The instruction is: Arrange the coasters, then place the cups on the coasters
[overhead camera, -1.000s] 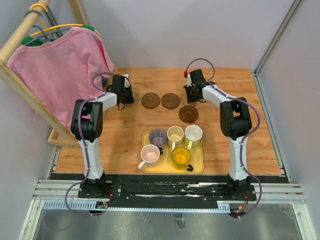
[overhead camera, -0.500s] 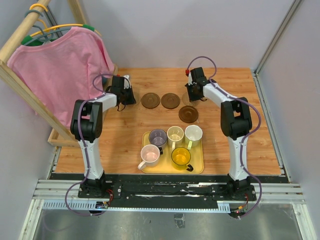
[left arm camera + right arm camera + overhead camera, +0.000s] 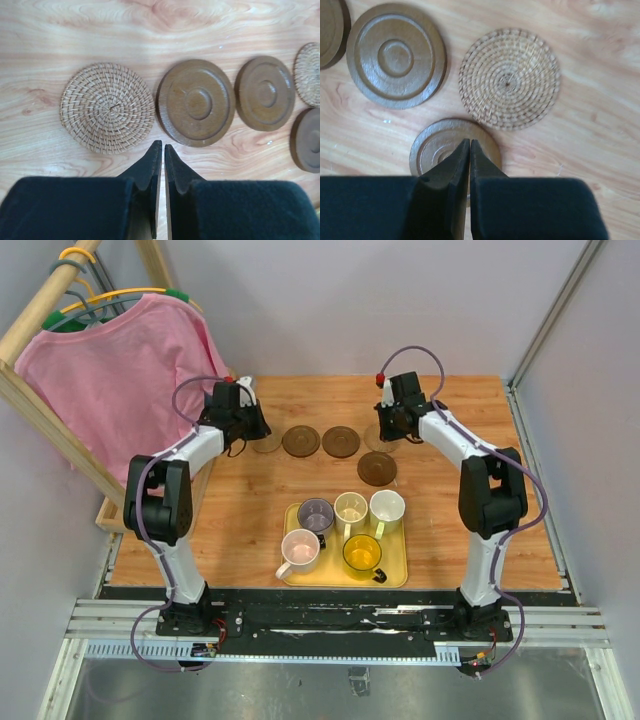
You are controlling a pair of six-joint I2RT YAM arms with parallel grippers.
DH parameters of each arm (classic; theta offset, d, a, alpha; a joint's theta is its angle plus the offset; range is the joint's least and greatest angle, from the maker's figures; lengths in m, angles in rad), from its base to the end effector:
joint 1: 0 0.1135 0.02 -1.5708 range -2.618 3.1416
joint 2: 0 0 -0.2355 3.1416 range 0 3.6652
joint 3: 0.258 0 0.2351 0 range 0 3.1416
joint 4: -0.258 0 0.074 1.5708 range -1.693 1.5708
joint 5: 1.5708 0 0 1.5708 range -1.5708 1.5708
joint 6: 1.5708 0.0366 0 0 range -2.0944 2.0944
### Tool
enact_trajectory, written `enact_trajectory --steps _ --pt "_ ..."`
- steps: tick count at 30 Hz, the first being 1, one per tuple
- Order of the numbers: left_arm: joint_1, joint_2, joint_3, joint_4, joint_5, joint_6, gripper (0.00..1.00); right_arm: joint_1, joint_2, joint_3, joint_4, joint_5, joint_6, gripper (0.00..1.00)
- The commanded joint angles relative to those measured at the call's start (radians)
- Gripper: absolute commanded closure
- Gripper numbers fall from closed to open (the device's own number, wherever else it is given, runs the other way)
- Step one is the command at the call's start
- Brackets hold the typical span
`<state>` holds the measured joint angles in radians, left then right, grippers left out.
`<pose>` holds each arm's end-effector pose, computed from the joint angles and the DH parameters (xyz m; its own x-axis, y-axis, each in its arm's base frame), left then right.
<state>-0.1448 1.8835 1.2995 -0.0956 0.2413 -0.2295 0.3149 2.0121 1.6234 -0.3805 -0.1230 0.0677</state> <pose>0.3949 -0.0664 0.1934 -0.6793 -0.1242 -0.7233 0.1741 0.9302 -0.3232 0.4103 0.1384 0.2191 -0.6863 -0.1529 -0.7111 -0.3455 0.9288 0.1337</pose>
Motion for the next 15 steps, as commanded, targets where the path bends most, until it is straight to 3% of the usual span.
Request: enact_trajectory --steps 1,15 --pt "0.007 -0.063 -0.039 0.029 0.029 -0.014 0.89 0.031 -0.026 -0.123 0.018 -0.068 0.044 0.97" --pt "0.007 -0.107 -0.178 0.089 0.048 -0.036 0.89 0.113 -0.007 -0.3 0.102 -0.075 0.126 0.97"
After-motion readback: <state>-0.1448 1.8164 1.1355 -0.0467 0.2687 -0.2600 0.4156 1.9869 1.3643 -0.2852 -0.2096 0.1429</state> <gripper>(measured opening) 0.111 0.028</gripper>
